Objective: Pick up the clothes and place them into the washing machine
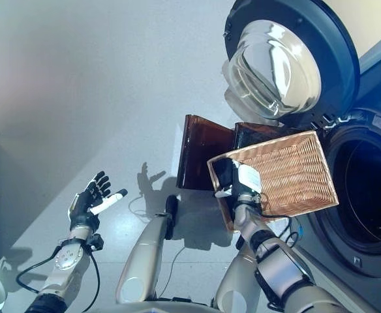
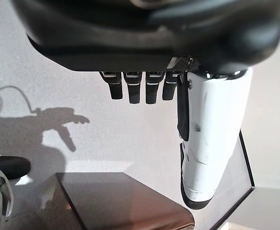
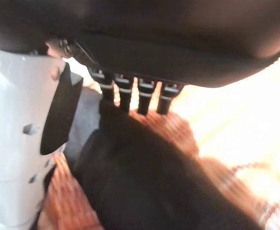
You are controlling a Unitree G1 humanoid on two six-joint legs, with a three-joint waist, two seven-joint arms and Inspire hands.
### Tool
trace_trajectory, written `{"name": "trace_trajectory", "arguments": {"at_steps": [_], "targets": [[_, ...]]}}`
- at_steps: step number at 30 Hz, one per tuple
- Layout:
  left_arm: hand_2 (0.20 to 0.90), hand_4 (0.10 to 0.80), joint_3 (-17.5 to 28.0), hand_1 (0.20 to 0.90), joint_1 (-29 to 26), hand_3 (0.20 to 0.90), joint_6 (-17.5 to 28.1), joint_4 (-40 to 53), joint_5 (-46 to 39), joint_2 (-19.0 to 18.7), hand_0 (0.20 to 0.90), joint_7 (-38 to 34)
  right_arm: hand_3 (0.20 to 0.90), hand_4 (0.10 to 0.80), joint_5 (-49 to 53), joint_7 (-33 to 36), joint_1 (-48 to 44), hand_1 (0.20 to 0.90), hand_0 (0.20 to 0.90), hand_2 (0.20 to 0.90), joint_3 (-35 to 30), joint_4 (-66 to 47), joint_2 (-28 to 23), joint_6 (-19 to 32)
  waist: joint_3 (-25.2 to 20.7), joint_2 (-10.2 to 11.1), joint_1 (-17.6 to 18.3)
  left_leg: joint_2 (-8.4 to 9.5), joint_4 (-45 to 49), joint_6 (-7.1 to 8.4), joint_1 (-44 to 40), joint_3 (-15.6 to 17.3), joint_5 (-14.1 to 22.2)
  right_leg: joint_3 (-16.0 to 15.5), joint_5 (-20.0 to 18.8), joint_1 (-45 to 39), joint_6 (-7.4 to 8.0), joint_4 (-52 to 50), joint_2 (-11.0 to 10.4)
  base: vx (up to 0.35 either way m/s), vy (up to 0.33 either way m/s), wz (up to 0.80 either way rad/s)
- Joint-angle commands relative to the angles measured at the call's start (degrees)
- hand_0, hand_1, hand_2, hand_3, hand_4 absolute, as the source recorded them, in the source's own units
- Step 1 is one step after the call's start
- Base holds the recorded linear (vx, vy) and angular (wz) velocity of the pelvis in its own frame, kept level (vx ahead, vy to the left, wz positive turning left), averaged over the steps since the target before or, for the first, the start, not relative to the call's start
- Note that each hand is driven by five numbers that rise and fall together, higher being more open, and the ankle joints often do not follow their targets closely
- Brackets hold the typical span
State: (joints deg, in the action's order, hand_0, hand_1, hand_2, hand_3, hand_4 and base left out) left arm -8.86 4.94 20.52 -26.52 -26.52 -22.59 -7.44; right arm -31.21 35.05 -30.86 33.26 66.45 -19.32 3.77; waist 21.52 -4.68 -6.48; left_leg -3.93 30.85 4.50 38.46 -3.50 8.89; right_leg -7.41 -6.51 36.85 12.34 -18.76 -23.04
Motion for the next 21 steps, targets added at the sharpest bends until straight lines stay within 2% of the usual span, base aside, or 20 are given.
{"name": "trace_trajectory", "arguments": {"at_steps": [1,6,15,21], "targets": [[0.9,0.8,4.8,0.9,4.1,0.9,5.6,5.7,-0.1,-5.4,0.9,1.2,0.9,0.8,-13.0,2.7,0.3,0.9,0.9,0.9,2.2,0.4,-6.2,-6.5,-0.4,0.4,-0.1,-2.08,-7.2,5.2,0.7,-2.8,-7.6,3.9,0.7,-0.4,2.13,-4.8,-2.9,0.0,0.0,0.0],[0.9,0.8,4.6,0.9,3.6,0.9,5.3,5.1,-0.7,-5.0,0.9,1.7,0.9,0.8,-14.0,2.8,0.8,0.9,0.9,0.9,0.6,0.1,-8.1,-7.4,-0.2,1.2,0.7,-2.23,-7.2,5.19,0.7,-2.6,-7.7,4.3,0.5,0.1,2.08,-4.8,-2.6,-0.001,0.0,-0.01],[0.9,0.8,5.3,0.9,3.4,0.9,5.6,5.6,-0.5,-4.1,0.9,0.8,0.9,0.8,-13.5,3.0,0.1,0.9,0.9,0.9,1.6,0.2,-6.1,-7.6,-0.1,1.5,1.3,-2.66,-7.1,5.3,0.4,-2.2,-7.5,4.9,0.5,0.4,1.94,-4.9,-2.4,0.0,-0.003,-0.02],[0.9,0.8,5.7,0.9,3.2,0.9,5.6,4.9,-0.2,-3.7,0.9,-0.2,0.9,0.8,-7.9,3.8,0.3,0.9,0.9,0.9,-1.8,1.4,-3.6,-6.4,-0.2,1.5,1.5,-2.74,-6.9,5.32,0.4,-2.0,-7.6,5.1,0.4,0.3,1.88,-4.8,-2.3,0.0,0.0,0.0]]}}
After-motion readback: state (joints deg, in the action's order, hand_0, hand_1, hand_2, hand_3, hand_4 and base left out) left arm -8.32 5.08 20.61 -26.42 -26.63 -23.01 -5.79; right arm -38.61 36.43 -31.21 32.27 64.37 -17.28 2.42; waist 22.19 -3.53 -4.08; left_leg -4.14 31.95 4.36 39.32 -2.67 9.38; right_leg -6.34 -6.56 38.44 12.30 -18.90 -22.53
